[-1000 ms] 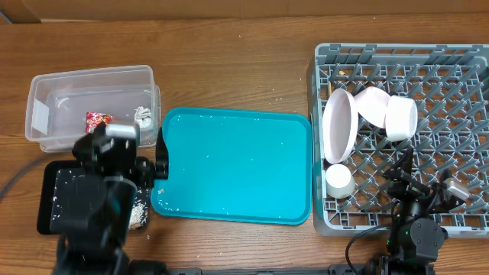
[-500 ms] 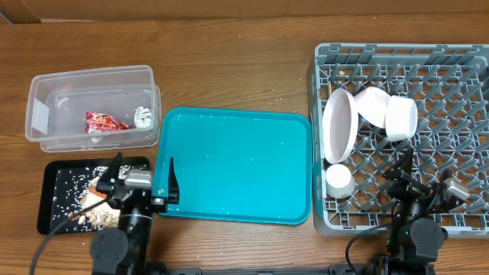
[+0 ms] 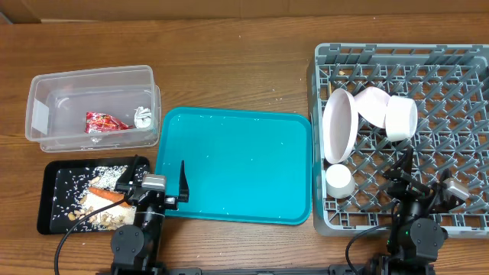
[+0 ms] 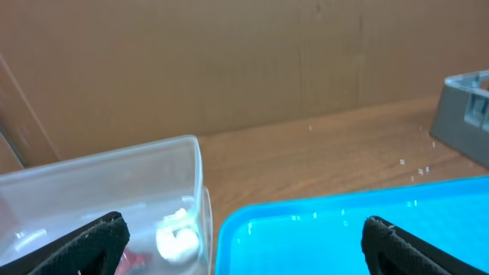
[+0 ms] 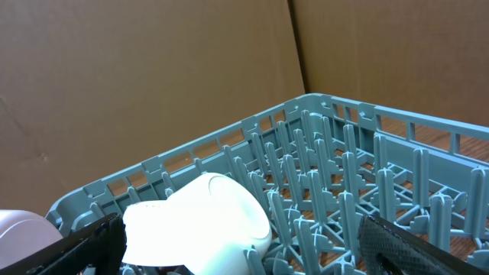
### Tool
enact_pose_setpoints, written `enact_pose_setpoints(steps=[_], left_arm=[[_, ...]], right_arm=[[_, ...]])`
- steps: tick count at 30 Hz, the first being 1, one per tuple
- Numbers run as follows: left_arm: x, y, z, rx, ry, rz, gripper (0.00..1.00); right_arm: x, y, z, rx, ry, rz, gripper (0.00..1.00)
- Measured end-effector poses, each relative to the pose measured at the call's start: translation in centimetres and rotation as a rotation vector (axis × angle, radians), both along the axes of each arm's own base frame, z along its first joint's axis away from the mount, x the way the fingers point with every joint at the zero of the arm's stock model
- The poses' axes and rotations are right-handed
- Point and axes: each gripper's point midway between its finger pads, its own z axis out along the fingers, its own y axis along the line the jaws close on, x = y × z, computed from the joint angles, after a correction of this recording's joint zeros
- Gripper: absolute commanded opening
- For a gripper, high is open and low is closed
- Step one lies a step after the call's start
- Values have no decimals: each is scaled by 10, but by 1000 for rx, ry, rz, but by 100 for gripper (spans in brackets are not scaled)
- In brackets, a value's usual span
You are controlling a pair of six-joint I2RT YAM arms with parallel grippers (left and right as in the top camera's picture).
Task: Sort waste into correct bins and load items into the dishwasher
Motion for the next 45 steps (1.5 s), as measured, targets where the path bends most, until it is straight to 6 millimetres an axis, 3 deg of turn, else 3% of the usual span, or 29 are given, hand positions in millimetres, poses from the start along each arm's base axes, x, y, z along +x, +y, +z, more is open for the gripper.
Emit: enact_pose_setpoints(steps=[6, 11, 45], left_arm=[[0, 0, -3, 1, 9, -2, 100], [-1, 0, -17, 7, 67, -2, 100], [-1, 0, -17, 7, 67, -2, 100]], right_arm=[[0, 0, 0, 0, 0, 0, 100], [0, 0, 0, 0, 0, 0, 100], [0, 0, 0, 0, 0, 0, 100]])
